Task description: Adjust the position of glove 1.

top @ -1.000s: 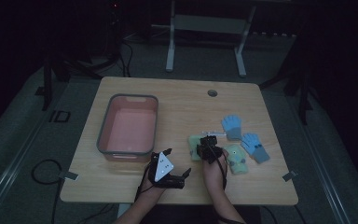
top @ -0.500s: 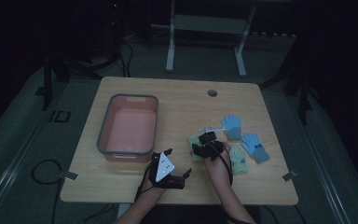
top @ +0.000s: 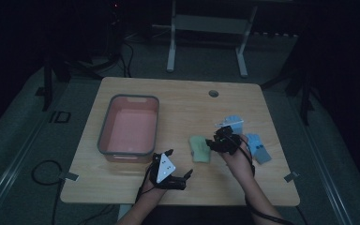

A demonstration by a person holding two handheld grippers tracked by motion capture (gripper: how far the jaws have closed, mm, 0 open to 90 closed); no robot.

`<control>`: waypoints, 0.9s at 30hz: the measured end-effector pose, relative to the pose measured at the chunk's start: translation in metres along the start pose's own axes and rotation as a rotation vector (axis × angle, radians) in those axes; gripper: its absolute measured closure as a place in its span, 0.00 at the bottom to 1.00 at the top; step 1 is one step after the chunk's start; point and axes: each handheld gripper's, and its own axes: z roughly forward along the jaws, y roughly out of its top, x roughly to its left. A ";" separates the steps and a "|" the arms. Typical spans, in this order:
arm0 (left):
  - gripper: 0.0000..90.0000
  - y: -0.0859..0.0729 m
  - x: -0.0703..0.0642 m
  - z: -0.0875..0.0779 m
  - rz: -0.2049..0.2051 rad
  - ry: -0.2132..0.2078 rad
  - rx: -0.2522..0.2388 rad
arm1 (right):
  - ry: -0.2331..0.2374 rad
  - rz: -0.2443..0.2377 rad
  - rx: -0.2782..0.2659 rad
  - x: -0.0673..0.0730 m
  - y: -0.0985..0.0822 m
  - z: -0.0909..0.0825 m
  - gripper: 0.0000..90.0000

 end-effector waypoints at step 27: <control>0.02 0.000 0.000 0.000 0.003 0.002 -0.002 | 0.017 -0.069 0.070 -0.076 -0.082 -0.025 0.64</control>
